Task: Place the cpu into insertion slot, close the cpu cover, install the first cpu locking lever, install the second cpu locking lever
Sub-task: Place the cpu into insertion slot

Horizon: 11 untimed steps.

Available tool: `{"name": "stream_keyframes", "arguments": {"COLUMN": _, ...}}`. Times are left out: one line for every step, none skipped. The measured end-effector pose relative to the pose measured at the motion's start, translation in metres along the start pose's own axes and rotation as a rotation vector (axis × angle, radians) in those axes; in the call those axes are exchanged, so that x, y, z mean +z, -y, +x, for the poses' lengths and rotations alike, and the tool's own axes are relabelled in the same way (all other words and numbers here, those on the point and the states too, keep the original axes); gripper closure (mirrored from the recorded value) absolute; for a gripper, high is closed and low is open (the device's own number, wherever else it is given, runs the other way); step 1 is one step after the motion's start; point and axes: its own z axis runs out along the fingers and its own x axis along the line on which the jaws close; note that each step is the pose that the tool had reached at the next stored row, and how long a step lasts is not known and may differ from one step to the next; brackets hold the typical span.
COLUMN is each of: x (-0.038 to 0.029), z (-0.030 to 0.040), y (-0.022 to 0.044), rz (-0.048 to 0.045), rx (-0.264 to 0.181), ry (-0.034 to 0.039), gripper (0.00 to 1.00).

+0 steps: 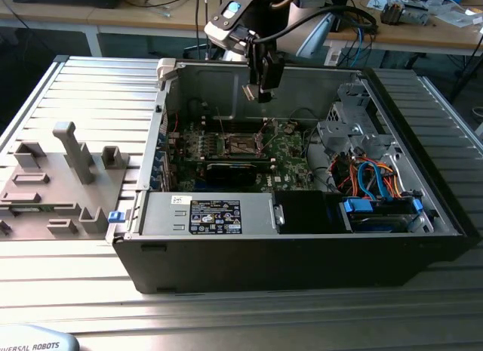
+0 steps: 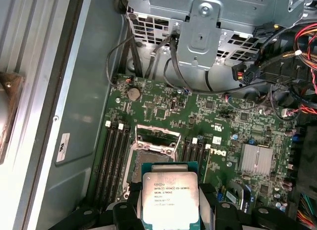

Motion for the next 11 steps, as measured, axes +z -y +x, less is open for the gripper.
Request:
{"name": "stream_keyframes", "arguments": {"x": 0.0, "z": 0.0, "y": 0.0, "rz": 0.0, "rx": 0.001, "ry": 0.0001, "gripper": 0.46}}
{"name": "stream_keyframes", "arguments": {"x": 0.0, "z": 0.0, "y": 0.0, "rz": 0.0001, "rx": 0.002, "ry": 0.0002, "gripper": 0.46}}
{"name": "stream_keyframes", "arguments": {"x": 0.0, "z": 0.0, "y": 0.0, "rz": 0.0001, "rx": 0.003, "ry": 0.0004, "gripper": 0.46}}
{"name": "stream_keyframes", "arguments": {"x": 0.0, "z": 0.0, "y": 0.0, "rz": 0.0, "rx": 0.005, "ry": 0.0004, "gripper": 0.46}}
{"name": "stream_keyframes", "arguments": {"x": 0.0, "z": 0.0, "y": 0.0, "rz": 0.0, "rx": 0.006, "ry": 0.0005, "gripper": 0.46}}
{"name": "stream_keyframes", "arguments": {"x": 0.0, "z": 0.0, "y": 0.0, "rz": 0.0, "rx": 0.007, "ry": 0.0006, "gripper": 0.46}}
{"name": "stream_keyframes", "arguments": {"x": 0.0, "z": 0.0, "y": 0.0, "rz": 0.0, "rx": 0.008, "ry": 0.0007, "gripper": 0.46}}
{"name": "stream_keyframes", "arguments": {"x": 0.0, "z": 0.0, "y": 0.0, "rz": 0.0, "rx": 0.01, "ry": 0.0008, "gripper": 0.46}}
{"name": "stream_keyframes", "arguments": {"x": 0.0, "z": 0.0, "y": 0.0, "rz": 0.0, "rx": 0.011, "ry": 0.0009, "gripper": 0.46}}
{"name": "stream_keyframes", "arguments": {"x": 0.0001, "z": 0.0, "y": 0.0, "rz": 0.0, "rx": 0.012, "ry": 0.0009, "gripper": 0.46}}
{"name": "stream_keyframes", "arguments": {"x": 0.0001, "z": 0.0, "y": 0.0, "rz": 0.0, "rx": 0.014, "ry": 0.0011, "gripper": 0.46}}
